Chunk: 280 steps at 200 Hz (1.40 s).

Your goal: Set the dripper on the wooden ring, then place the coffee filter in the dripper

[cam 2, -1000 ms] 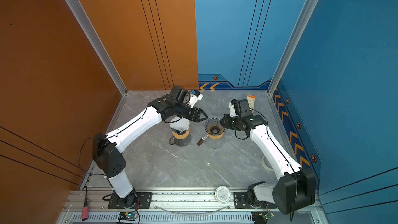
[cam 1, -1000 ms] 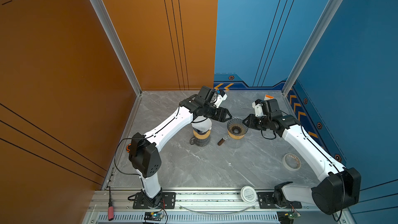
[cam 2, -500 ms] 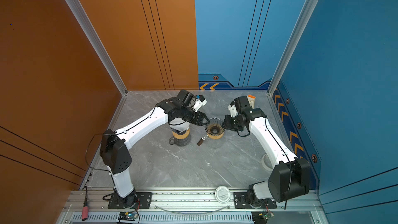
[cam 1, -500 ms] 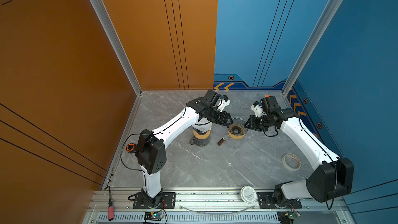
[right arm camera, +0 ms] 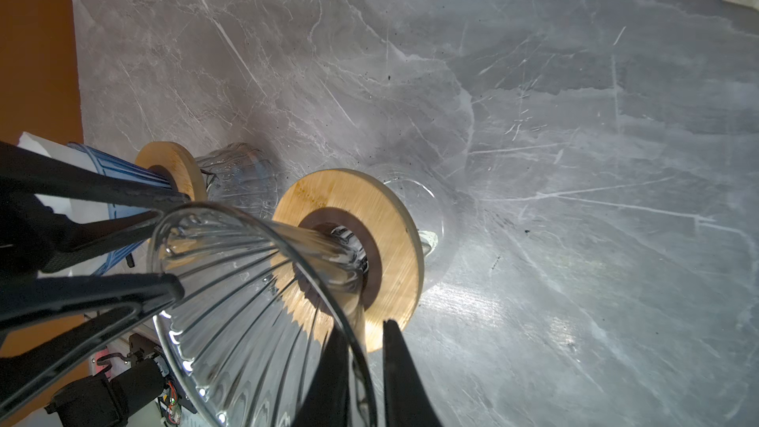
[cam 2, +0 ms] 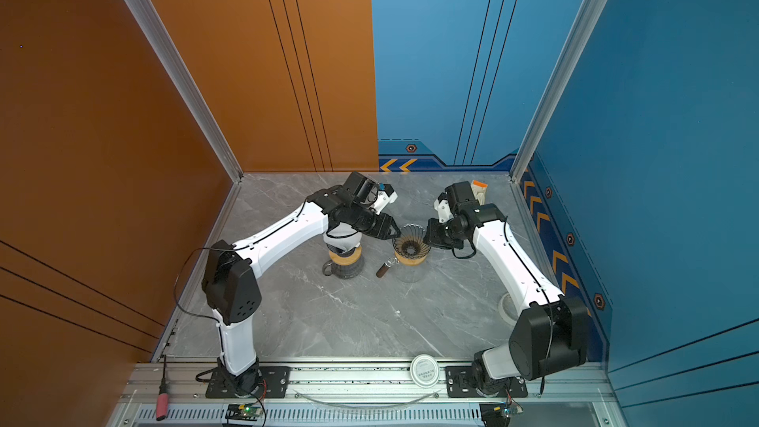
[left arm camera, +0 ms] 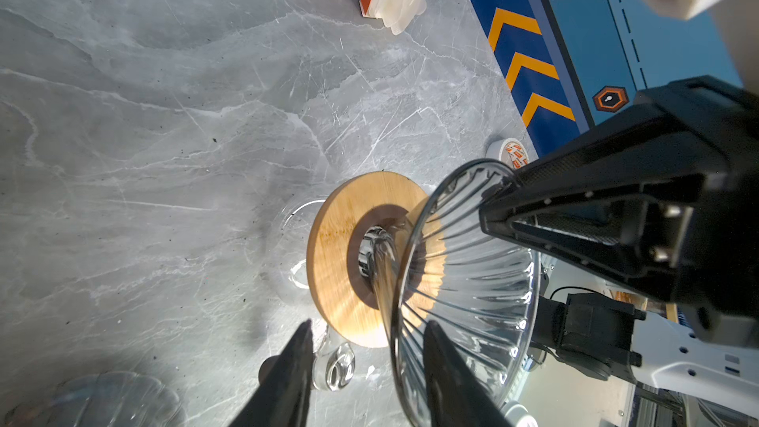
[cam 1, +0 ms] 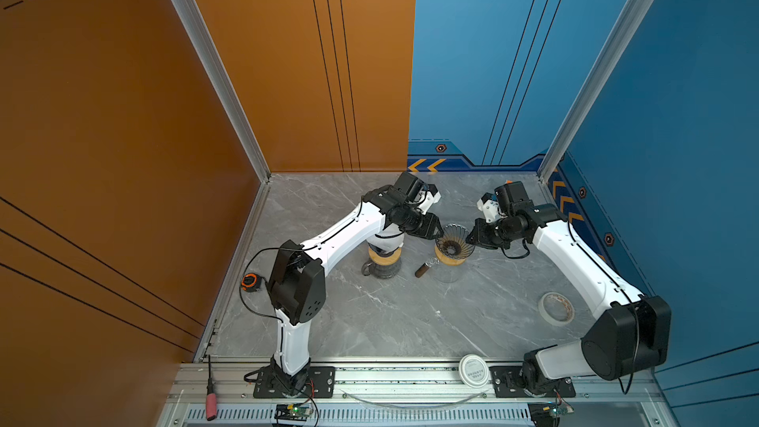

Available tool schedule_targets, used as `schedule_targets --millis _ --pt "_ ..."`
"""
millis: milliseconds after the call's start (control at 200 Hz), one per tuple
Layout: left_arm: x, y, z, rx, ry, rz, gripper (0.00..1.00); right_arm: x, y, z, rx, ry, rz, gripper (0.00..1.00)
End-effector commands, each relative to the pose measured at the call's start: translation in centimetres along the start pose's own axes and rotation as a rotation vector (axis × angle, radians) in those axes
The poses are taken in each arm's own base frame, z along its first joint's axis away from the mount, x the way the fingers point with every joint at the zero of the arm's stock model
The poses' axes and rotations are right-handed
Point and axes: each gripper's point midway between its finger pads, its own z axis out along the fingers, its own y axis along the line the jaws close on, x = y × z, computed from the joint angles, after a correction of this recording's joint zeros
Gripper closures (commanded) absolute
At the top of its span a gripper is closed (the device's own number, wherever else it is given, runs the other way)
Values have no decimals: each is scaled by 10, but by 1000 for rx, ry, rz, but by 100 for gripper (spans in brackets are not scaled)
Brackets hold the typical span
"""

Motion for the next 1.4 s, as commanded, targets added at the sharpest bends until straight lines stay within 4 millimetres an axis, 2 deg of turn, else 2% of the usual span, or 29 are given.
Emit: schedule_targets --millis 0,80,260,716,901,1397 --pt "-1 -5 1 23 13 -1 61 -4 0 -3 2 4 15 86" --pt "-1 -4 2 30 18 -8 70 -5 -3 -2 13 2 24 87" --pt "0 3 3 25 22 -27 74 -7 -4 1 19 7 44 88" --pt "4 9 4 22 34 -34 80 -3 -7 6 27 13 48 95" --pt "10 14 7 18 48 -45 86 0 -6 8 24 4 48 96" --pt "27 28 16 -3 92 -72 91 14 -22 18 86 18 62 98"
